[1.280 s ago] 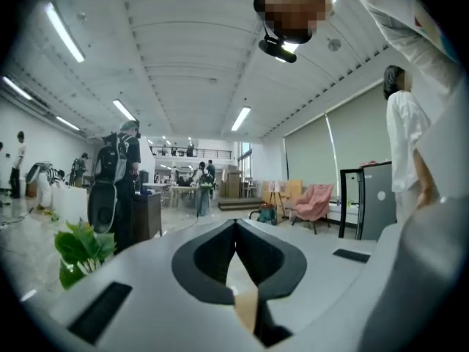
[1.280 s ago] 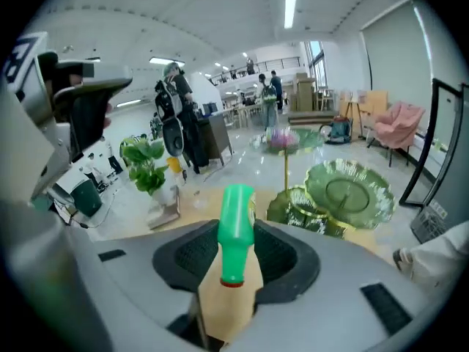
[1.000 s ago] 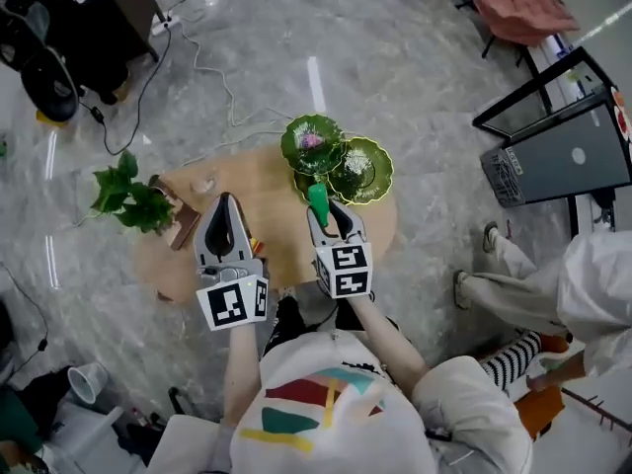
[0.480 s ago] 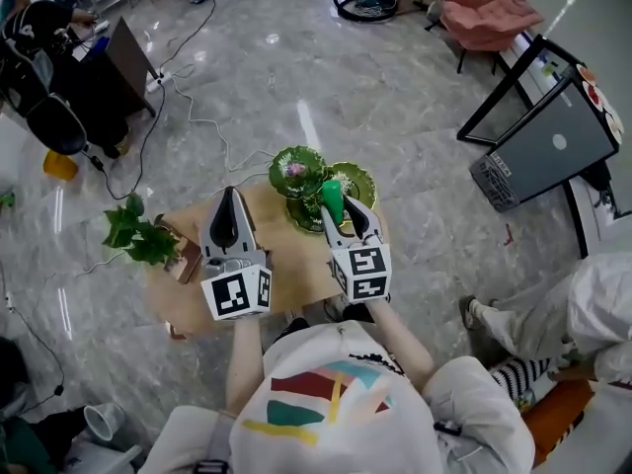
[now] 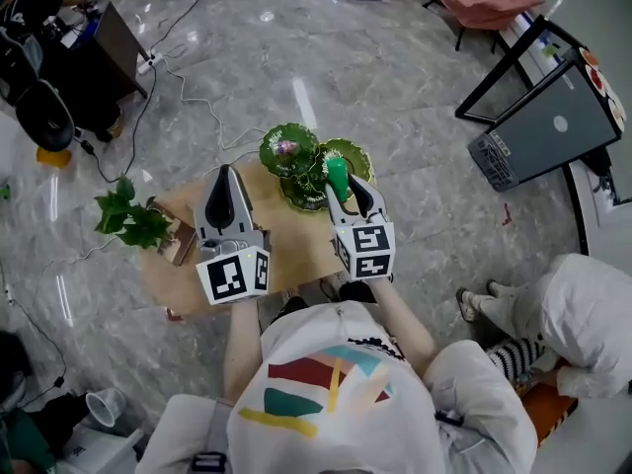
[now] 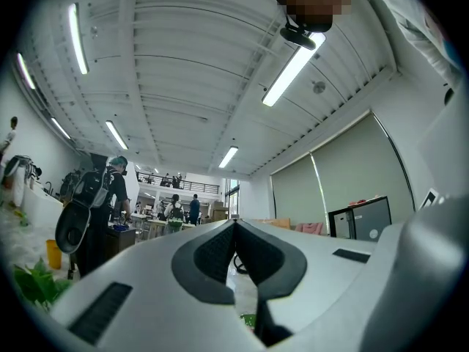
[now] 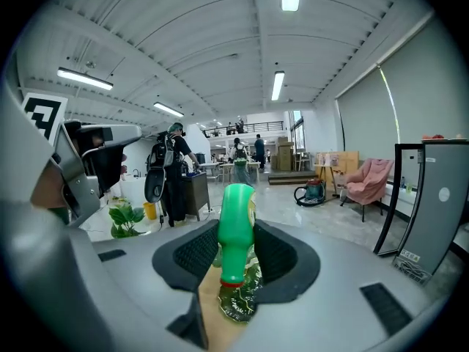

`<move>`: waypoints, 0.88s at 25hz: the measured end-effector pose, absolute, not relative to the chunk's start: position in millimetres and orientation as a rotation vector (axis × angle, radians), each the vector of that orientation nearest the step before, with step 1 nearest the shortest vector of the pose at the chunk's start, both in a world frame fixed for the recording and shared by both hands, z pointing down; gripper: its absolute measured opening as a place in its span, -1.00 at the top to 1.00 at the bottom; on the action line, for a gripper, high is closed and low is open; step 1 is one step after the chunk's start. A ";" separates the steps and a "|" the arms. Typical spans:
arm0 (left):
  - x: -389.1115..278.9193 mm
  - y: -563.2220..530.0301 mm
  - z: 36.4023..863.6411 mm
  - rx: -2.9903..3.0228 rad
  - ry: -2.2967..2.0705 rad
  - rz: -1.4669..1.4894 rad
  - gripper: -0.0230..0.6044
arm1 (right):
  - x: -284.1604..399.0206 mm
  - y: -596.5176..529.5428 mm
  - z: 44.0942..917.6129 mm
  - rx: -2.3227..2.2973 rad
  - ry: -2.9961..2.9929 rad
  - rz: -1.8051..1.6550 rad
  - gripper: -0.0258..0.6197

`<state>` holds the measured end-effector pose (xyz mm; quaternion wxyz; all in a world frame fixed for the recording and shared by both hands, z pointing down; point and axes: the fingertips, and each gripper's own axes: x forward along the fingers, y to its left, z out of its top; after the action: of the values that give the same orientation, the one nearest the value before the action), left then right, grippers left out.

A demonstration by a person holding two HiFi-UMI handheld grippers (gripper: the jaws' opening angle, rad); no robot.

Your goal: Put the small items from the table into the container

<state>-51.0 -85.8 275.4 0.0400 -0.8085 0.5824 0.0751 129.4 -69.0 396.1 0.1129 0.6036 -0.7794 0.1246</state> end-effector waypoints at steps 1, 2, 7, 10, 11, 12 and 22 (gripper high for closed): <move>-49.6 -85.5 277.6 -2.481 1.785 0.224 0.90 | 132.4 -69.5 400.7 1.772 -2.275 0.373 0.43; -48.4 -85.7 280.0 -2.485 1.787 0.218 0.90 | 135.3 -70.2 405.6 1.774 -2.264 0.381 0.43; -41.0 -92.0 295.5 -2.514 1.791 0.167 0.90 | 150.1 -76.6 430.5 1.784 -2.207 0.441 0.43; -34.0 -98.2 306.1 -2.541 1.792 0.127 0.90 | 158.6 -86.2 452.7 1.765 -2.169 0.464 0.43; -31.0 -100.5 309.8 -2.550 1.791 0.114 0.90 | 161.5 -91.0 463.7 1.748 -2.151 0.469 0.43; -27.7 -103.0 313.7 -2.558 1.790 0.100 0.90 | 164.8 -97.0 476.4 1.727 -2.131 0.475 0.43; -5.0 -124.8 367.9 -2.608 1.859 -0.019 0.90 | 192.9 -158.1 600.8 1.534 -2.010 0.602 0.43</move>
<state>-5.0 -124.8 367.9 -0.0308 -0.8139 0.5802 -0.0061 192.9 -158.1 600.8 0.2681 0.5685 -0.7450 0.2233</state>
